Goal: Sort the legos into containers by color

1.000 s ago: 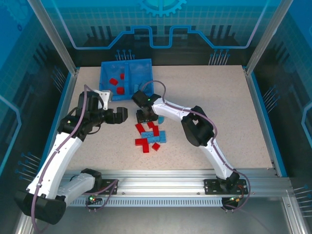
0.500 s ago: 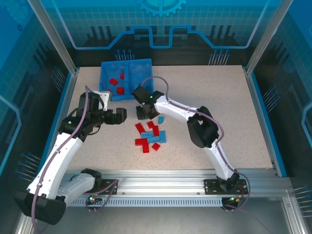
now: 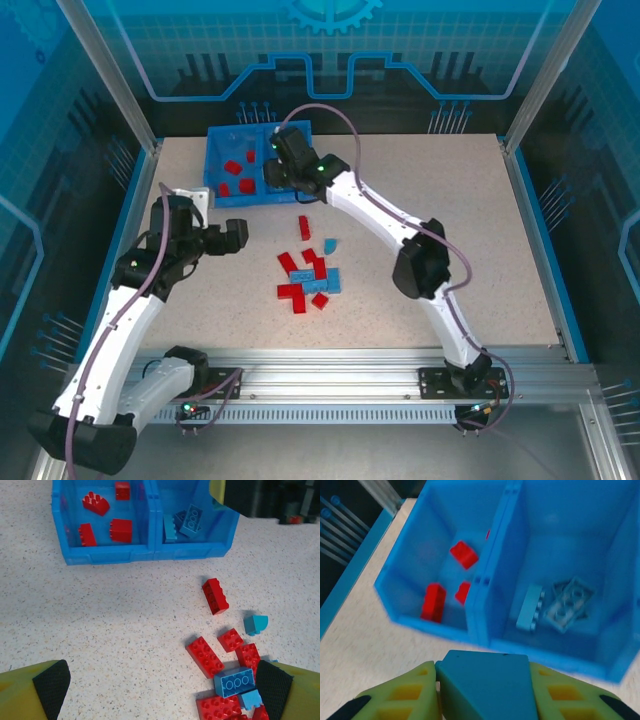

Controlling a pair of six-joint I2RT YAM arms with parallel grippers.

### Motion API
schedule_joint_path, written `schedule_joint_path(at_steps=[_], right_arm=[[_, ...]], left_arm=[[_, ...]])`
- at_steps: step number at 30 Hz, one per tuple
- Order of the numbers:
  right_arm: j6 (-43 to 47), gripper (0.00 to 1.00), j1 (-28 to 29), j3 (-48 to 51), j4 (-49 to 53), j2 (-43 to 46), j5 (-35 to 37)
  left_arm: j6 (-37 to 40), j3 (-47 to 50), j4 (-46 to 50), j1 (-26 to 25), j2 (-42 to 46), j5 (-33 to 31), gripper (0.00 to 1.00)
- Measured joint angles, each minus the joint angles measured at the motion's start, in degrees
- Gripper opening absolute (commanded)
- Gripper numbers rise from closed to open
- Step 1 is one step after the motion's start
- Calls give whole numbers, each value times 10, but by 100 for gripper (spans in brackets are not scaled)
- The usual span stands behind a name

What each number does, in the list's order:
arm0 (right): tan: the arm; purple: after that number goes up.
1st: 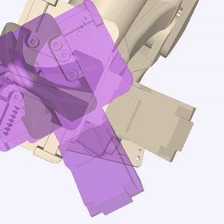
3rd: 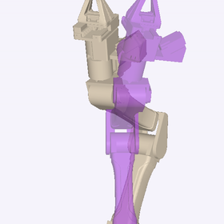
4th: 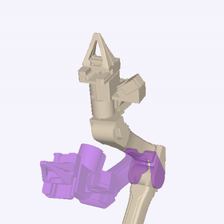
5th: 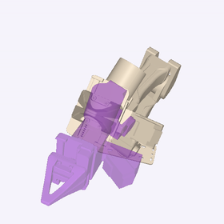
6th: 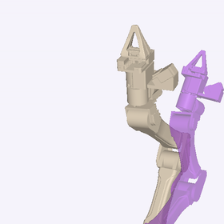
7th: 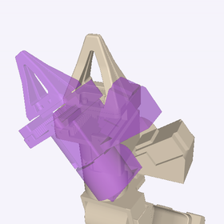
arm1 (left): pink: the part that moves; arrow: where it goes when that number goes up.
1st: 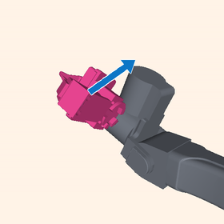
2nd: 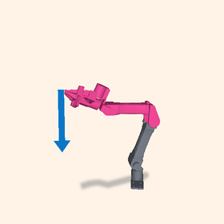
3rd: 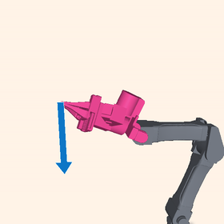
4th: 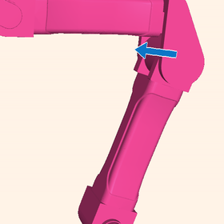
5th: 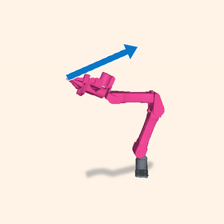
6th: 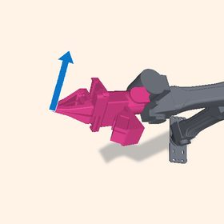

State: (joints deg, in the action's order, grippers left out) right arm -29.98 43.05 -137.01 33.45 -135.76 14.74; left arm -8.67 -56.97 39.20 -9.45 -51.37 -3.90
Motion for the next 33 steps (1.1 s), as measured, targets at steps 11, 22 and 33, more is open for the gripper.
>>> schedule_joint_path(at_steps=[11, 22, 33], right_arm=[[18, 68, -33, -179, -21, -215, 7], [11, 79, -36, -212, -15, -186, -27], [56, 98, -37, 128, 60, 254, -143]], left_arm=[[-4, 13, -10, 2, 2, -4, 99], [-4, 17, -10, 3, -6, -7, 99], [-107, 16, -7, 3, -61, 3, 99]])
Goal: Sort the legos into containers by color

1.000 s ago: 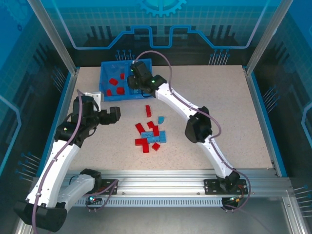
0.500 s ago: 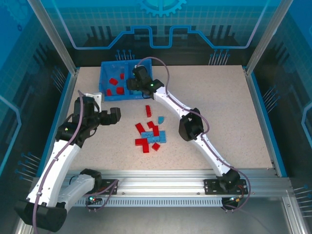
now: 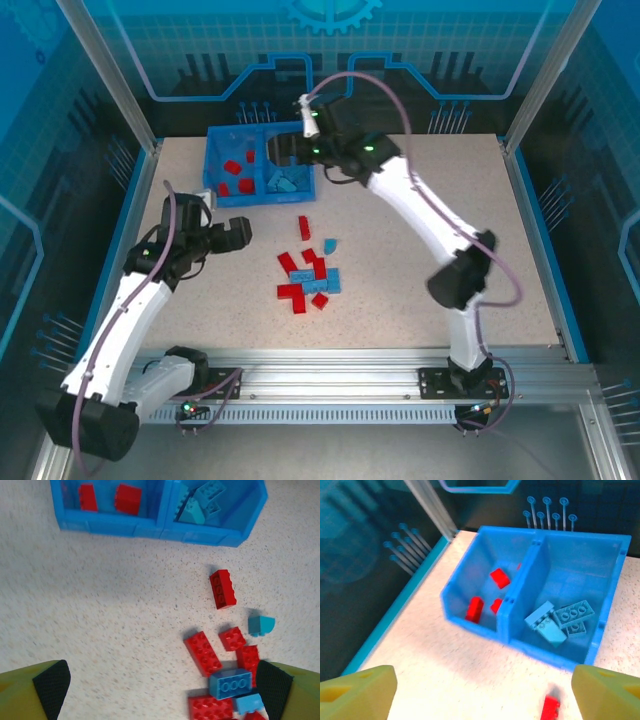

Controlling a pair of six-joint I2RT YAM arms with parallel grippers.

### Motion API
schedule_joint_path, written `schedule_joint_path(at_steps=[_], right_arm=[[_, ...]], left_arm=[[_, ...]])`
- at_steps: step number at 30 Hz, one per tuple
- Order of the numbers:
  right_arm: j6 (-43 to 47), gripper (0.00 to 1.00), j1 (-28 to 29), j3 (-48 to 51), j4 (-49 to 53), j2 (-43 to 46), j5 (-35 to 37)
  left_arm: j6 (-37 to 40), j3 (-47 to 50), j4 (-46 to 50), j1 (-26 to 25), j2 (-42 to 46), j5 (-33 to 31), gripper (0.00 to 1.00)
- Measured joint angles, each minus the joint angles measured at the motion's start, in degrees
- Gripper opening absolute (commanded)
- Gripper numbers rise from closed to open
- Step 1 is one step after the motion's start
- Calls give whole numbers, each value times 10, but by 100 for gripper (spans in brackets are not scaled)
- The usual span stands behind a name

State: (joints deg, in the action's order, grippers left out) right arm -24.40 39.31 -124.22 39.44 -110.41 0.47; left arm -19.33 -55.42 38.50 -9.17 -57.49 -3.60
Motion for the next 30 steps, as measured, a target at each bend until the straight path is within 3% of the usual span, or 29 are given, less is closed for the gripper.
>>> schedule_joint_path(at_steps=[3, 6, 10, 14, 17, 23, 30], right_arm=[[25, 100, 0, 135, 5, 135, -38], [37, 100, -1, 283, 12, 248, -67], [18, 100, -5, 456, 16, 341, -85], [-30, 100, -5, 591, 9, 409, -84], [-66, 100, -5, 645, -6, 447, -82], [-93, 100, -5, 652, -20, 465, -65], [-102, 100, -5, 652, -19, 479, -43]], left_arm=[[-89, -1, 7, -8, -40, 3, 99], [-168, -1, 5, -47, -86, 6, 99], [-252, -7, -3, -126, -178, 10, 99], [-301, -31, -12, -174, -290, 10, 93], [-328, -42, -22, -188, -344, 8, 86], [-351, -106, -18, -188, -446, -4, 67], [-361, -117, -3, -188, -485, -28, 48]])
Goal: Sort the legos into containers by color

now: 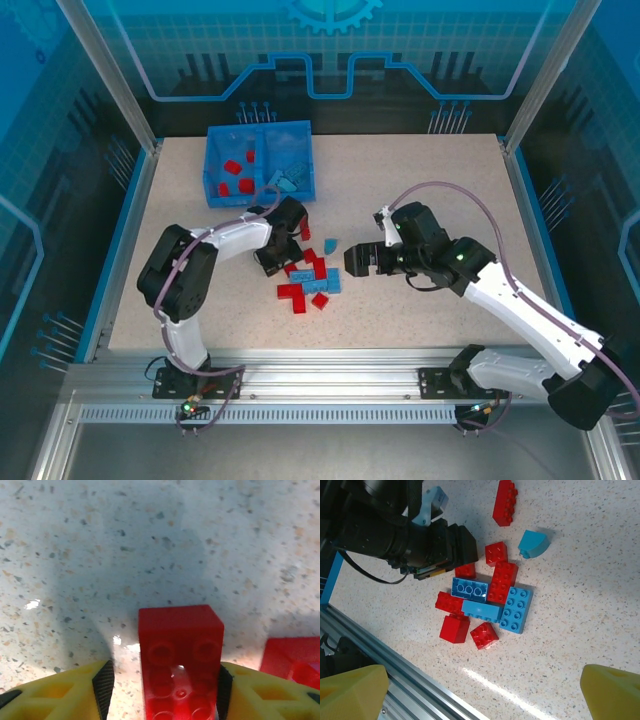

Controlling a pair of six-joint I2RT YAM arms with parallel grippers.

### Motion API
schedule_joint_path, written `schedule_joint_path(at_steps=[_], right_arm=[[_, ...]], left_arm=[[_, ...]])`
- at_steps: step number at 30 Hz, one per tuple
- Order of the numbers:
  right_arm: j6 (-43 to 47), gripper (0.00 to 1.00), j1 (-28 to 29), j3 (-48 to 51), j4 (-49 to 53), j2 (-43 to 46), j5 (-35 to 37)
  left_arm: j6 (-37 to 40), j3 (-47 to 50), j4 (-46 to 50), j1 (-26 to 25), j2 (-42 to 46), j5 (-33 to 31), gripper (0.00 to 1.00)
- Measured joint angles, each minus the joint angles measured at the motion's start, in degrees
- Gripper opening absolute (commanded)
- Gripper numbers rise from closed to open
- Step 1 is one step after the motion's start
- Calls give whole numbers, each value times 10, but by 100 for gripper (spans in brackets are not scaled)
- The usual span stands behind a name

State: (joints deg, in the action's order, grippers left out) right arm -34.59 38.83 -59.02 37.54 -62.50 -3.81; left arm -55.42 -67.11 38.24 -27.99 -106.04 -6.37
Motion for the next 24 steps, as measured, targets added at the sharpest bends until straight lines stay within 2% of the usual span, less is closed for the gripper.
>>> schedule_joint_path(at_steps=[2, 7, 10, 15, 19, 24], right_arm=[[-3, 100, 0, 0, 0, 4, 3], [-10, 100, 0, -1, 0, 5, 2], [-15, 100, 1, -4, -3, 5, -5], [-21, 100, 11, -12, -21, 6, -19], [-24, 100, 19, -25, -28, 11, -23], [-28, 100, 22, -30, -29, 22, -22]], left_arm=[[-1, 0, 8, 0, -4, -7, 41], [2, 7, 14, 0, 10, -25, 31], [8, 9, 30, 0, 44, -49, 31], [38, -10, 59, 8, 160, -119, 33], [82, -77, 61, 61, 216, -161, 34], [134, -178, 59, 162, 182, -187, 34]])
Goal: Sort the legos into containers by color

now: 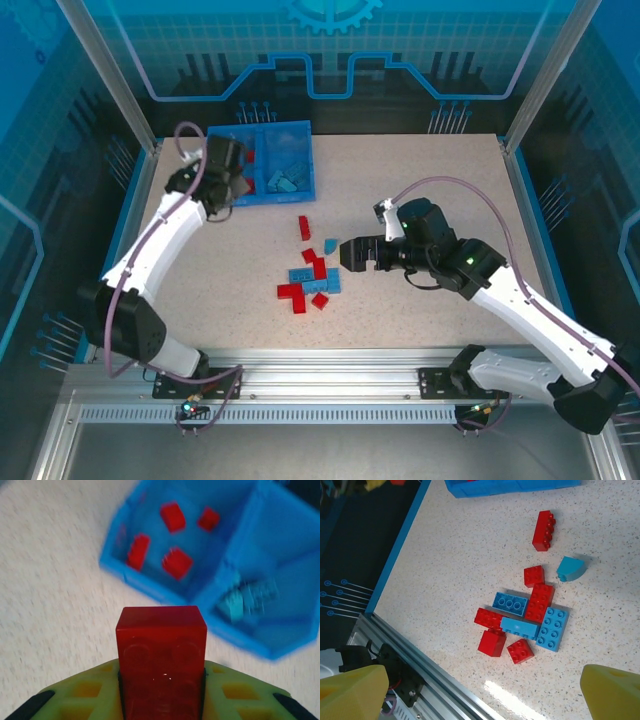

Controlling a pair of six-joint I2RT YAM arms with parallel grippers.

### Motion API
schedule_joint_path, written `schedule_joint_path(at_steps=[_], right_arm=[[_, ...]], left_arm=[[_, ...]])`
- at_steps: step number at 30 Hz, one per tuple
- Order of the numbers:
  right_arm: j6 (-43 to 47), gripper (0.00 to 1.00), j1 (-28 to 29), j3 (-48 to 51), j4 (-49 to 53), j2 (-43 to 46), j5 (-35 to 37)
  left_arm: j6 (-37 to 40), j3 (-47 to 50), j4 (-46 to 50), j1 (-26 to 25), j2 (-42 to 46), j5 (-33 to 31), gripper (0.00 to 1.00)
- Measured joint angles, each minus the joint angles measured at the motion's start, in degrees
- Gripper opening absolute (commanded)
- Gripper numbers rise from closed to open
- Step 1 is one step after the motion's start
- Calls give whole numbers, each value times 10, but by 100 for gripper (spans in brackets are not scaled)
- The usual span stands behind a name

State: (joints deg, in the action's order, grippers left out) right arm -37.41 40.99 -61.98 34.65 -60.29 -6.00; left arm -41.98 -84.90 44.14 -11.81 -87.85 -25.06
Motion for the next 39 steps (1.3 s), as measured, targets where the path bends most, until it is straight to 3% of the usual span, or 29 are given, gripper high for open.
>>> schedule_joint_path(at_steps=[5, 13, 18, 22, 26, 30, 35, 39], right_arm=[[-7, 100, 3, 0, 2, 15, 11], [-16, 100, 7, 0, 14, 45, 28], [-17, 100, 8, 0, 29, 57, 33], [-18, 100, 10, 0, 38, 67, 41], [-23, 100, 10, 1, 38, 75, 47], [-26, 100, 10, 7, 35, 73, 59], [-27, 100, 10, 12, 28, 45, 71], [-24, 100, 10, 11, 12, 0, 75]], left_arm=[[39, -131, 7, 47, -132, 1, 34], [77, -355, 33, 60, -377, 13, 36], [82, -423, 41, 65, -466, 14, 52], [90, -432, 43, 74, -482, 26, 64], [96, -424, 37, 75, -473, 43, 65], [96, -338, 22, 66, -399, 63, 65], [94, -170, -27, 34, -197, 85, 65], [114, -56, -87, -48, 2, 83, 68]])
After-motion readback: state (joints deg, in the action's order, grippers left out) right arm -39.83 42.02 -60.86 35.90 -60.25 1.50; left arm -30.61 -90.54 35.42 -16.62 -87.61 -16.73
